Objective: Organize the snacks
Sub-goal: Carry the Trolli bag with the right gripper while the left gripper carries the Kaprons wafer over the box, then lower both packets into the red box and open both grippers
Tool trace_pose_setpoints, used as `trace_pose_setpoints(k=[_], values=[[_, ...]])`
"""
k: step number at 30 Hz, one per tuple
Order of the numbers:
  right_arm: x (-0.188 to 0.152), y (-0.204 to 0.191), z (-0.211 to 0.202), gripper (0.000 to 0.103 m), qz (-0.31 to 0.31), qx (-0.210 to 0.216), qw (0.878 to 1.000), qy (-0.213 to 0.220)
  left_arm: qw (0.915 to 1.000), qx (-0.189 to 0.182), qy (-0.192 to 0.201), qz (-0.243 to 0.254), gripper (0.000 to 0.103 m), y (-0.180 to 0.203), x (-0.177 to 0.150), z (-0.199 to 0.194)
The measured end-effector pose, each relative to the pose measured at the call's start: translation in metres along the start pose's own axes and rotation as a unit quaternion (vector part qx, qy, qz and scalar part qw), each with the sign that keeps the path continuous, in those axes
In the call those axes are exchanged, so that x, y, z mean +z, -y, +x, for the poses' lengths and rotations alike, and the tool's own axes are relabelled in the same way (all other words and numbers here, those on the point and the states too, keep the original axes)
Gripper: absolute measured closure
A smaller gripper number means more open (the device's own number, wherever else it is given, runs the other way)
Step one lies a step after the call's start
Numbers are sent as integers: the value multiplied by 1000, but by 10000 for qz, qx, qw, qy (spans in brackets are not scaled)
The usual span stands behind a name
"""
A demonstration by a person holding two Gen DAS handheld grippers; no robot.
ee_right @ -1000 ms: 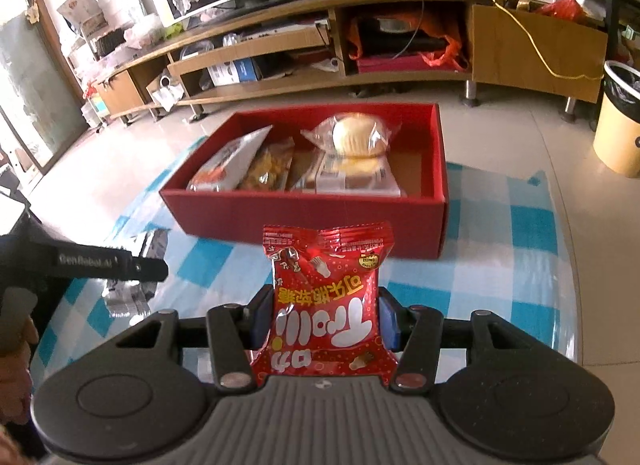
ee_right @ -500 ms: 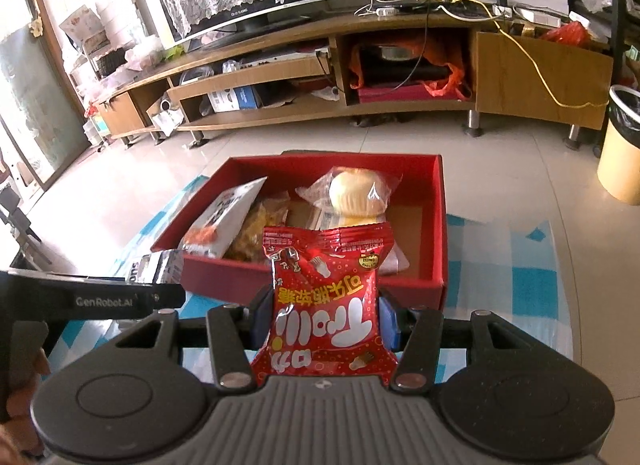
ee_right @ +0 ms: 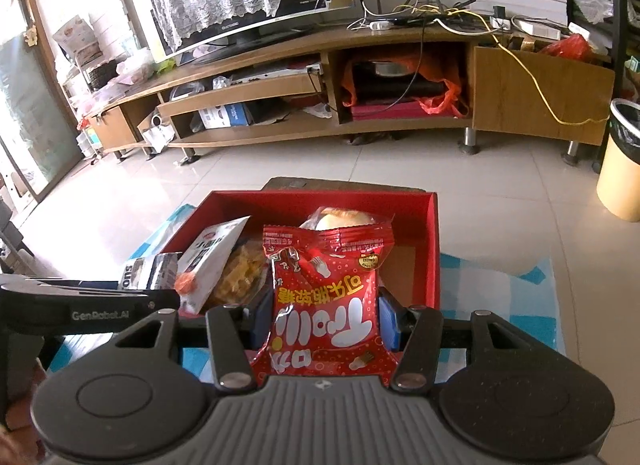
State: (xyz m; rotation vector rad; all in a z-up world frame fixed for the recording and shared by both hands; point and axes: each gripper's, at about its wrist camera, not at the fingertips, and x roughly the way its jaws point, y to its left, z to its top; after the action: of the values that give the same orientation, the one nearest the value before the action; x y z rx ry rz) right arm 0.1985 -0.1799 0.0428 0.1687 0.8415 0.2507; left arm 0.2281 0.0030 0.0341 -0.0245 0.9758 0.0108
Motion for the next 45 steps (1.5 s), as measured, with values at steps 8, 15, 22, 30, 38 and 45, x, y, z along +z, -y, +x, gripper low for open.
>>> trace_pose_setpoints(k=[8, 15, 22, 30, 38, 45], values=[[10, 7, 20, 52, 15, -80, 9999, -83, 9999, 105, 6, 40, 36, 4, 13, 16], [16, 14, 37, 52, 41, -155, 9998, -144, 9998, 169, -71, 62, 36, 3, 19, 33], [14, 11, 57, 52, -22, -177, 9994, -298, 9997, 214, -147, 43, 37, 1, 22, 44], [12, 10, 71, 51, -47, -180, 9989, -434, 9996, 226, -153, 76, 37, 3, 24, 49], [15, 9, 71, 46, -39, -179, 9991, -383, 9996, 246, -115, 118, 23, 5, 26, 47], [16, 8, 64, 40, -55, -215, 9994, -266, 9997, 210, 40, 136, 14, 9, 28, 38]])
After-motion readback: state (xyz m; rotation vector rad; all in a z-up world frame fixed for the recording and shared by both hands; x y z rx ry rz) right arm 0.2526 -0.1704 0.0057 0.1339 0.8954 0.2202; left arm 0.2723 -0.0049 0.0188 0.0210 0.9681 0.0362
